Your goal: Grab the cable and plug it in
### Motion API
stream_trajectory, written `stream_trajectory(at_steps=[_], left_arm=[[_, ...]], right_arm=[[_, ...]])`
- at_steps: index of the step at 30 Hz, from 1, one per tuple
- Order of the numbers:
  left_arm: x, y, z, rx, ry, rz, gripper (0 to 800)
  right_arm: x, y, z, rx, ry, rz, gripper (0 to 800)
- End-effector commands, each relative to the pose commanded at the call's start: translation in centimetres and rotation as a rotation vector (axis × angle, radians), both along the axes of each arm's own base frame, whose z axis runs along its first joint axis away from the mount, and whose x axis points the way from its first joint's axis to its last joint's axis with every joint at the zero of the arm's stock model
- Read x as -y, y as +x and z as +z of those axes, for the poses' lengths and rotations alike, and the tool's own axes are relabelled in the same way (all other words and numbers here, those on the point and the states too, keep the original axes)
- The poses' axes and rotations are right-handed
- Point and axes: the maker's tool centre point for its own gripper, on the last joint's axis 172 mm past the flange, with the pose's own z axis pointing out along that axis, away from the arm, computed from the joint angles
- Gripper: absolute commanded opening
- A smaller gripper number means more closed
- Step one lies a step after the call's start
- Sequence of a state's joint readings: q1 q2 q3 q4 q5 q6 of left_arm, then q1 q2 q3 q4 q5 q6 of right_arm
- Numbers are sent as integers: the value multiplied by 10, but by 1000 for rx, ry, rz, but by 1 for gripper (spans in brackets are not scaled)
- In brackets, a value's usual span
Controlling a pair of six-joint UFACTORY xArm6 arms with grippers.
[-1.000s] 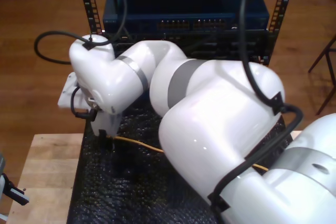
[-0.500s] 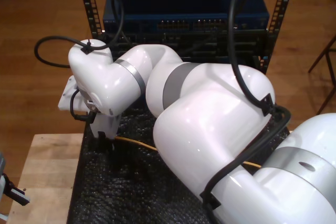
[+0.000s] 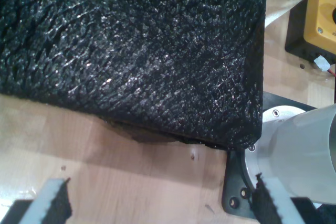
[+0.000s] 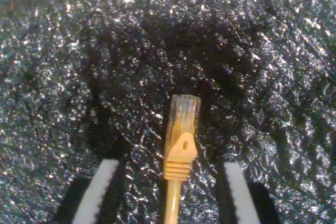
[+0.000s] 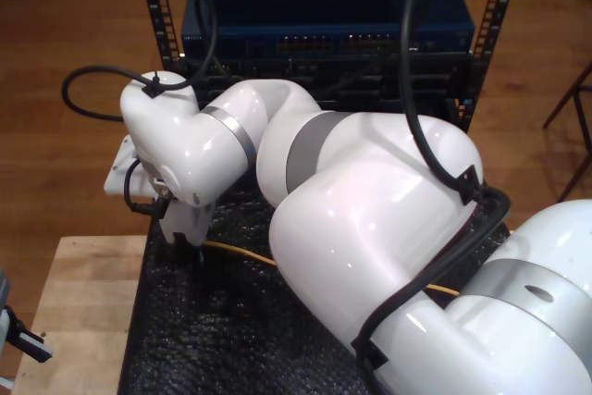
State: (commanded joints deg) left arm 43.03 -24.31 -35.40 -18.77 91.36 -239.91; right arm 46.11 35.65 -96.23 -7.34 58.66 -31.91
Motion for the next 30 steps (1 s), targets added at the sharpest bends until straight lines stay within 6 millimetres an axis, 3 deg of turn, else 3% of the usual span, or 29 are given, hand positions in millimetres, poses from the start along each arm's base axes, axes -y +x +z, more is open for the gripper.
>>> stream_trajectory(at_steps=[14, 23, 30], left_arm=[[0, 0, 0, -1, -1, 0, 800], [0, 0, 0, 0, 0, 0, 800], [0, 0, 0, -2, -2, 0, 800]], right_arm=[[4, 5, 2, 24, -15, -19, 351], [0, 15, 16, 45, 3, -24, 324], [5, 16, 5, 41, -16, -22, 260]])
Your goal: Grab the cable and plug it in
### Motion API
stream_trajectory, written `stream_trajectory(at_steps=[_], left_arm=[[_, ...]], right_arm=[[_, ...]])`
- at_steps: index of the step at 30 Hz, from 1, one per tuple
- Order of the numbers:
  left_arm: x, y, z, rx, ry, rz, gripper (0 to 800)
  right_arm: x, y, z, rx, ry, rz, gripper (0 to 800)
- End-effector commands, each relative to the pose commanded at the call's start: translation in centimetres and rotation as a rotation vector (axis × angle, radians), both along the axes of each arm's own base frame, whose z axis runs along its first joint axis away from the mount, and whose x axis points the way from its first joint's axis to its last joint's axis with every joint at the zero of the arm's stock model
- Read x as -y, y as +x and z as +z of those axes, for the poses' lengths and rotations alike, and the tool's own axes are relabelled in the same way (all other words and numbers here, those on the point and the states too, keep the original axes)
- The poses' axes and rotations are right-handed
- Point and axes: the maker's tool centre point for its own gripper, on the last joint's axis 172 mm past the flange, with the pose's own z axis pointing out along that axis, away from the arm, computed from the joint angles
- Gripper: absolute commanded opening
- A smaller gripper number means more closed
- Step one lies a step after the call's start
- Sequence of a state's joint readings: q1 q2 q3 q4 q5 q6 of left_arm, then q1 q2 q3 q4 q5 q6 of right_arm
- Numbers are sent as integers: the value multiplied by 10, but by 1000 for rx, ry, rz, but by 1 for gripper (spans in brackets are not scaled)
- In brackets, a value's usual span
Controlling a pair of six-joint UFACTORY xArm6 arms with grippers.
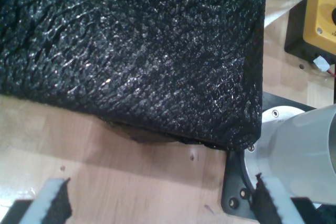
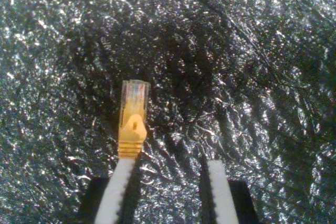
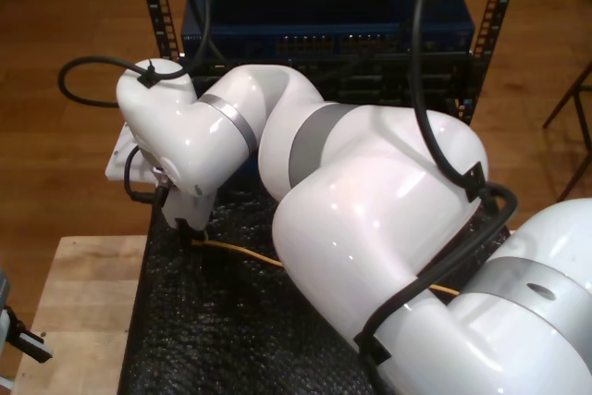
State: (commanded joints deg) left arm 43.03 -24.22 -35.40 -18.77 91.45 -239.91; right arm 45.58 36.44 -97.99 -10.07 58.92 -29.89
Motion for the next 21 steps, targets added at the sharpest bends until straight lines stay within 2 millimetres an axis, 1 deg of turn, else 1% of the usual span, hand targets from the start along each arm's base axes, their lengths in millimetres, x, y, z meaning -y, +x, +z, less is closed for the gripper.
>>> stream_trajectory(at_steps=[4, 6, 7, 12, 16, 21], left_arm=[[0, 0, 0, 0, 0, 0, 800], [0, 0, 0, -1, -1, 0, 800], [0, 0, 0, -1, -1, 0, 800], [0, 0, 0, -1, -1, 0, 800], [0, 0, 0, -1, -1, 0, 800], [0, 0, 0, -1, -1, 0, 800]], right_arm=[[2, -1, -11, -7, -15, 3, 199], [2, 2, -11, 0, -19, 6, 78], [4, 3, -10, 6, -24, 8, 60], [11, 10, -12, 36, -56, 14, 18], [21, 19, -13, 35, -58, -5, 11], [24, 22, -12, 35, -57, -10, 9]])
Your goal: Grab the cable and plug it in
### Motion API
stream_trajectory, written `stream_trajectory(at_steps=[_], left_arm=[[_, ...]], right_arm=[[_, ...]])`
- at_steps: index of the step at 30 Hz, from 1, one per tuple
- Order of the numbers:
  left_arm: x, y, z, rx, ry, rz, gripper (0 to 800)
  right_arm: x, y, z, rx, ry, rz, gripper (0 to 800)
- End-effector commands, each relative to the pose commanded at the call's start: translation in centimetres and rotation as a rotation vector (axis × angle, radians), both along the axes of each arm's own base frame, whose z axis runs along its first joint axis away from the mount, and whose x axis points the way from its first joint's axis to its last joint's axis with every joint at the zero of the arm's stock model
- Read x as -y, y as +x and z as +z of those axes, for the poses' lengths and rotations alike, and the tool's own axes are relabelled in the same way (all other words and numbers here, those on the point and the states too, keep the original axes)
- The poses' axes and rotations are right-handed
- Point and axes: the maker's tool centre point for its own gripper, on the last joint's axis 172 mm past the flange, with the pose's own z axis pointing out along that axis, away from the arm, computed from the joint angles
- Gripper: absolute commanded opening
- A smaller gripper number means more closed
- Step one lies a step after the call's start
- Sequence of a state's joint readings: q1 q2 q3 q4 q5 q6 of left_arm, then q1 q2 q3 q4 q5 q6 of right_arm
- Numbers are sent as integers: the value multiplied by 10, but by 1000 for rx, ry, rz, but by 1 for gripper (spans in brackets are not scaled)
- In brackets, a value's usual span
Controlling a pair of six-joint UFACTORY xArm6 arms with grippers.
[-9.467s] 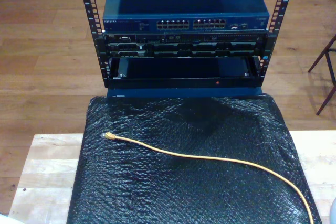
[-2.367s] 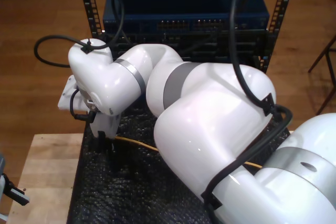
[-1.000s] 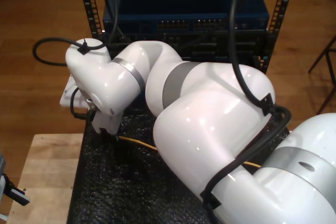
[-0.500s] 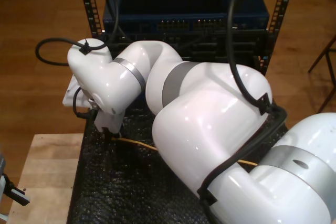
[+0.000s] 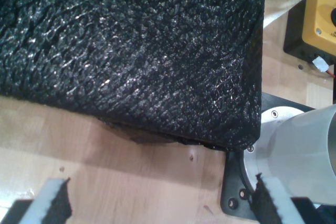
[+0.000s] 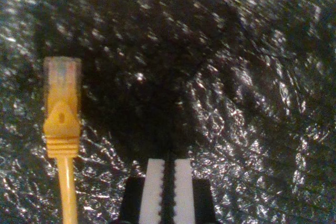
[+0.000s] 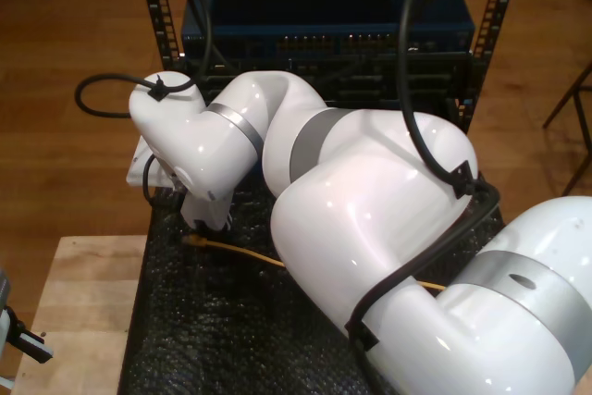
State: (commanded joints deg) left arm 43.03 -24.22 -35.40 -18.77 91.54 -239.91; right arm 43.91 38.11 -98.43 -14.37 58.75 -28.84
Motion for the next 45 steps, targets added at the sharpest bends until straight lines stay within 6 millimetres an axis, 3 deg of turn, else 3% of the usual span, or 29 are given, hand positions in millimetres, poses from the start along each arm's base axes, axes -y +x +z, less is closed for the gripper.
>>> stream_trajectory(at_steps=[8, 16, 21, 35, 42, 45], left_arm=[[0, 0, 0, 0, 0, 0, 800], [0, 0, 0, 0, 0, 0, 800], [0, 0, 0, 1, 1, 0, 800], [0, 0, 0, 2, 1, -1, 800], [-1, 1, 0, 2, 2, 1, 800], [-1, 1, 0, 2, 2, 1, 800]], right_arm=[[7, 11, 14, 14, 12, -18, 8], [20, 23, 45, 36, 33, -42, 9], [30, 16, 51, 9, -1, -17, 10], [63, -1, 98, -36, -40, 54, 72], [74, -24, 123, -130, 94, 92, 426], [81, -32, 137, -165, 170, 104, 435]])
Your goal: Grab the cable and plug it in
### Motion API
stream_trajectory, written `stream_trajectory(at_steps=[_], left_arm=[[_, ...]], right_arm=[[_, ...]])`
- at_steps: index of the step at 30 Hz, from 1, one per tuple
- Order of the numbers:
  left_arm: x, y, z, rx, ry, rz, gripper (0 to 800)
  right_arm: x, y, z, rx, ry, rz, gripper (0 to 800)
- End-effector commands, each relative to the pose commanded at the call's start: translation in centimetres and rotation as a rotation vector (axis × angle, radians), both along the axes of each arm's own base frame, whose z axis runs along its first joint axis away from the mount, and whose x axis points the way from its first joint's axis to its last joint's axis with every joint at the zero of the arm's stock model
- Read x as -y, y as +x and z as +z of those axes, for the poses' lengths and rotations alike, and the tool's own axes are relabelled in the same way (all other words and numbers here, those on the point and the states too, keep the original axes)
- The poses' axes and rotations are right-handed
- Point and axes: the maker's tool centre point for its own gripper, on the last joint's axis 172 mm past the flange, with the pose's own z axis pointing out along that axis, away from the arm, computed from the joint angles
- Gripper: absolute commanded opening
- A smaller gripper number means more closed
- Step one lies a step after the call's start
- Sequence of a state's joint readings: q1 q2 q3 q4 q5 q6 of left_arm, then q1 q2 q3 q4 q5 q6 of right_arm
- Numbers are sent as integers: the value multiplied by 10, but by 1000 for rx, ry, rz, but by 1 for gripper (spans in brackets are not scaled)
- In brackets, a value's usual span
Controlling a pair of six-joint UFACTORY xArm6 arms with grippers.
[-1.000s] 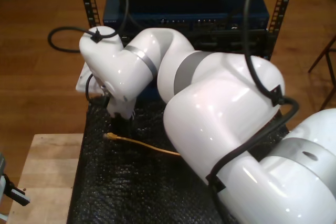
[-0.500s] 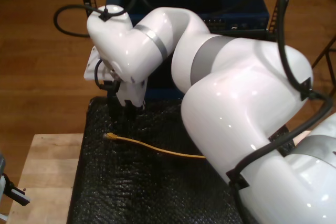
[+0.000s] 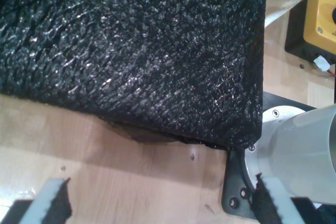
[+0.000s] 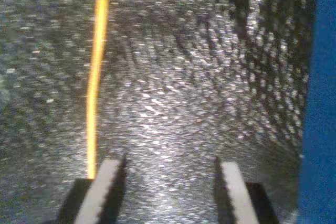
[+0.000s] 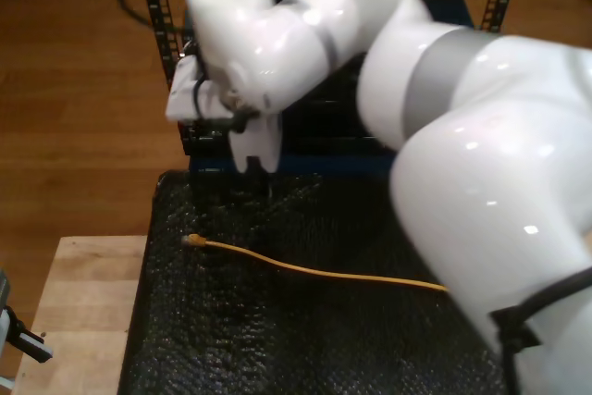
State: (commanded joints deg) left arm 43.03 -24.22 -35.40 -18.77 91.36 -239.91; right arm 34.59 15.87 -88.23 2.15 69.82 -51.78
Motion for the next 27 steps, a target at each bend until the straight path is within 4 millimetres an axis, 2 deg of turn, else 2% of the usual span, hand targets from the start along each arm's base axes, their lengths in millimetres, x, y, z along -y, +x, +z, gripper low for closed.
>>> stream_trajectory(at_steps=[3, 6, 13, 20, 27], left_arm=[[0, 0, 0, 0, 0, 0, 800], [0, 0, 0, 1, 1, 0, 800], [0, 0, -2, -5, -4, 0, 800], [0, 0, -3, -9, -7, 2, 800], [1, -1, -3, -11, -9, 2, 800]], right_arm=[[12, -6, 4, -11, 11, -8, 482], [22, -11, 12, -5, 15, -16, 487], [61, -24, 35, 17, 31, -47, 530], [98, -42, 51, 35, 54, -73, 534], [114, -51, 62, 25, 127, -86, 555]])
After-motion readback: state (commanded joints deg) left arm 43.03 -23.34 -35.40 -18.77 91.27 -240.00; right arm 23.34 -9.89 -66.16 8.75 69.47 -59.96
